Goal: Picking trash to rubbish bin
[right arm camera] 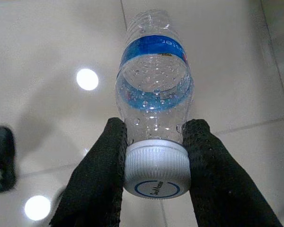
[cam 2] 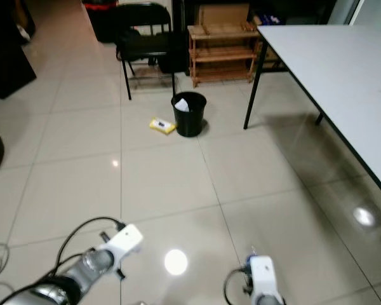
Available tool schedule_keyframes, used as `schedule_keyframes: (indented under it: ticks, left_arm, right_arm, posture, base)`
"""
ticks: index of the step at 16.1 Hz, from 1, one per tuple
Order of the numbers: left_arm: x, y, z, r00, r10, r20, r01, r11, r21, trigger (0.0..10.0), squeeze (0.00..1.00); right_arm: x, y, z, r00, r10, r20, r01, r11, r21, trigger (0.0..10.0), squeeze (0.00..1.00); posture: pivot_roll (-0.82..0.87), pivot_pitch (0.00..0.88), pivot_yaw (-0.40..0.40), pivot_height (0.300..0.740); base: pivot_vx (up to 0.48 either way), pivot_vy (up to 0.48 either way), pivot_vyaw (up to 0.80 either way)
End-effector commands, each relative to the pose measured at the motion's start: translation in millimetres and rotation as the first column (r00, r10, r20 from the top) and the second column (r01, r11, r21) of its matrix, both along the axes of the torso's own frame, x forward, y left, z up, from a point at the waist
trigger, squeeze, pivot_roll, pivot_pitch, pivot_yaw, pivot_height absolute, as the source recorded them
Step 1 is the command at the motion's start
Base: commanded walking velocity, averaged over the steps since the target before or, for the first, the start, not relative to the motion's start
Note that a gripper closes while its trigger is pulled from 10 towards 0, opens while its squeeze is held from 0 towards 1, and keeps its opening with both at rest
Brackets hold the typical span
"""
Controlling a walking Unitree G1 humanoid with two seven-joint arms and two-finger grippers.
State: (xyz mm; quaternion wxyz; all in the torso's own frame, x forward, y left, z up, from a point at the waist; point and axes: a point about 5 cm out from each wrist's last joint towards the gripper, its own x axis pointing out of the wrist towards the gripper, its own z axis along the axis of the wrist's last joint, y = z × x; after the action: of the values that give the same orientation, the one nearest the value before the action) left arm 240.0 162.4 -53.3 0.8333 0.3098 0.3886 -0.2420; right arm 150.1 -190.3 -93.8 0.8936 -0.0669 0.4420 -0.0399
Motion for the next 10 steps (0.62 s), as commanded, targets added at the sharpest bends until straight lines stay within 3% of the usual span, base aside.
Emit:
schedule_keyframes:
  ticks: [1,10]
  left_arm:
    - [-1.9,7.9,-0.8,1.0,0.003,-0.01,-0.002,1.0,0.026,10.0,0.0]
    - [-2.8,8.0,-1.4,1.0,0.001,-0.015,-0.001,1.0,0.024,10.0,0.0]
  right_arm:
    - [2.8,3.1,0.5,1.0,0.006,0.003,-0.006,1.0,0.004,10.0,0.0]
    - [2.0,1.5,0.1,1.0,0.012,-0.007,-0.012,1.0,-0.004,10.0,0.0]
  posture:
    - [0.05,0.055,-0.003,0.74]
    - [0.04,0.056,-0.004,0.74]
  base:
    - [0.27,0.0,0.0]
    - [0.325,0.0,0.0]
